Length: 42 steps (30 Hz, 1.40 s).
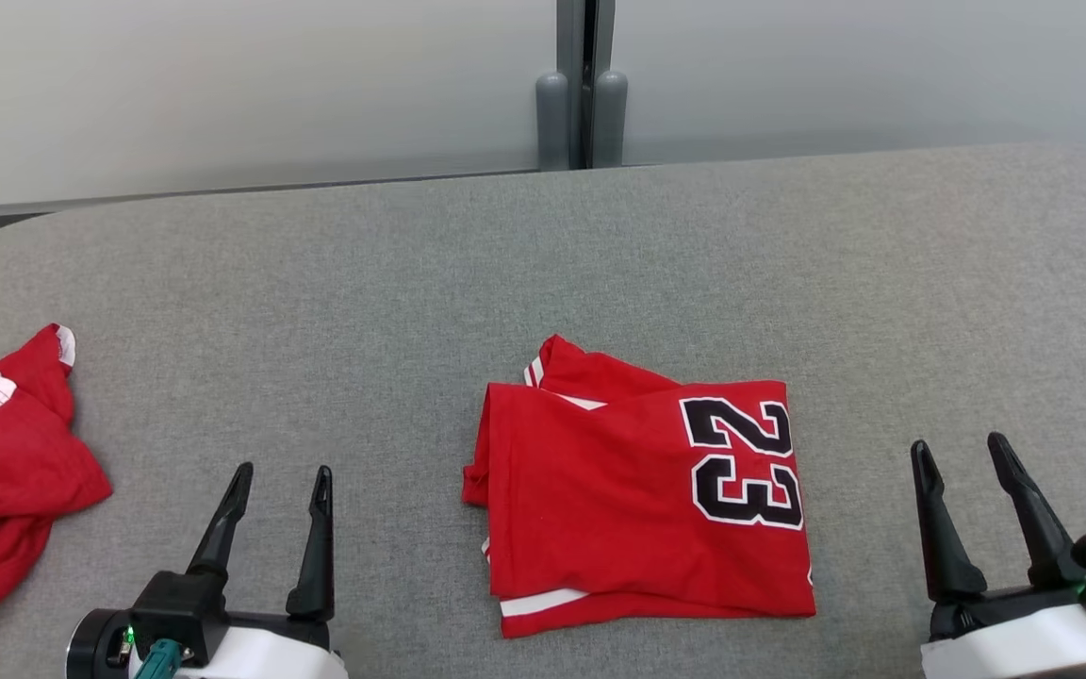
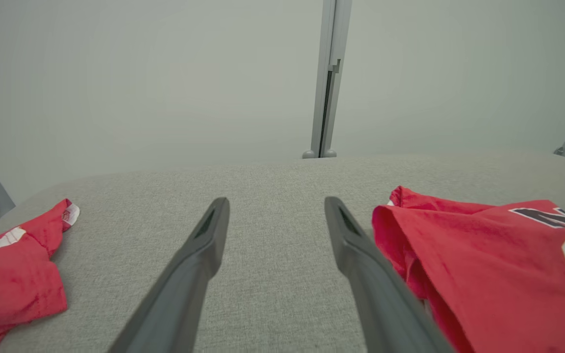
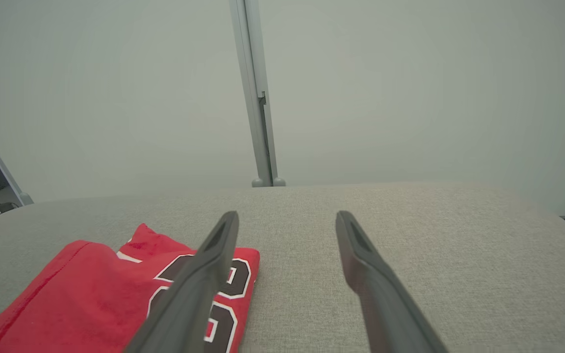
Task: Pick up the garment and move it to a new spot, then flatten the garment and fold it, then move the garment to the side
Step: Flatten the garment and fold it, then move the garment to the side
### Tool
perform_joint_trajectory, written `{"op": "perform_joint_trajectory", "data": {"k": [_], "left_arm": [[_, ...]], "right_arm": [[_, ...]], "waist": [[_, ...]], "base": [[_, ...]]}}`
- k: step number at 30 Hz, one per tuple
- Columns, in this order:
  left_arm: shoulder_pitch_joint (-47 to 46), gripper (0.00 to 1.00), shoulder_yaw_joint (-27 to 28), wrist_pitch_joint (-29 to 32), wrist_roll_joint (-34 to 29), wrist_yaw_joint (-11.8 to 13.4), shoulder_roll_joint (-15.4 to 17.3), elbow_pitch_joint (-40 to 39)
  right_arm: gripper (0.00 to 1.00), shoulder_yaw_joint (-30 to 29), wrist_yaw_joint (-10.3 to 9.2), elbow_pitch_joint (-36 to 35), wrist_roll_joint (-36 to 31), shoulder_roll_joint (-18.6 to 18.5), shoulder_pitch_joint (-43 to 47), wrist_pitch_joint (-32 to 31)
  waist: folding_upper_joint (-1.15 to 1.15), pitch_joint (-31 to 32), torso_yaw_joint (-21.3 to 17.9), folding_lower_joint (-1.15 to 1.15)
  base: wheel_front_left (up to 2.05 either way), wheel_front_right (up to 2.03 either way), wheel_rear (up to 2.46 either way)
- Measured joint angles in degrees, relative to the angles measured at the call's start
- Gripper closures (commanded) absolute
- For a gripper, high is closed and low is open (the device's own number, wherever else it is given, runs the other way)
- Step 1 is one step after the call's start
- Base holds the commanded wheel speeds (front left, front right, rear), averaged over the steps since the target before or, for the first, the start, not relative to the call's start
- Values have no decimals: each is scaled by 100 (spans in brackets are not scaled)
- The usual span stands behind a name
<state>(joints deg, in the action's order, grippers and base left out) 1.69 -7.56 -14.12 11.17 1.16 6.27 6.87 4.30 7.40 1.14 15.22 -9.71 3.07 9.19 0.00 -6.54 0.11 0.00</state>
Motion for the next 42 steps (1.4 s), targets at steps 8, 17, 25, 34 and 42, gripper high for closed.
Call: {"op": "perform_joint_trajectory", "data": {"k": [8, 17, 25, 34, 42], "left_arm": [[236, 0, 30, 96, 111, 16, 59, -10], [418, 0, 41, 152, 250, 38, 62, 13], [488, 0, 31, 200, 260, 87, 96, -43], [488, 0, 19, 225, 266, 143, 151, -85], [485, 0, -30, 223, 298, 151, 161, -96]], "right_arm": [[0, -13, 0, -109, -76, 58, 322, -109], [0, 0, 0, -220, -100, 96, 594, -220], [0, 55, 0, -252, -66, 114, 630, -258], [0, 65, 0, -238, -62, 127, 614, -247], [0, 67, 0, -225, -62, 130, 589, -215]], "waist": [[0, 339, 10, 0], [0, 655, 15, 0], [0, 706, -2, 0], [0, 703, -22, 0], [0, 669, -34, 0]], "base": [[0, 0, 0], [0, 0, 0], [0, 0, 0], [0, 0, 0], [0, 0, 0]]}}
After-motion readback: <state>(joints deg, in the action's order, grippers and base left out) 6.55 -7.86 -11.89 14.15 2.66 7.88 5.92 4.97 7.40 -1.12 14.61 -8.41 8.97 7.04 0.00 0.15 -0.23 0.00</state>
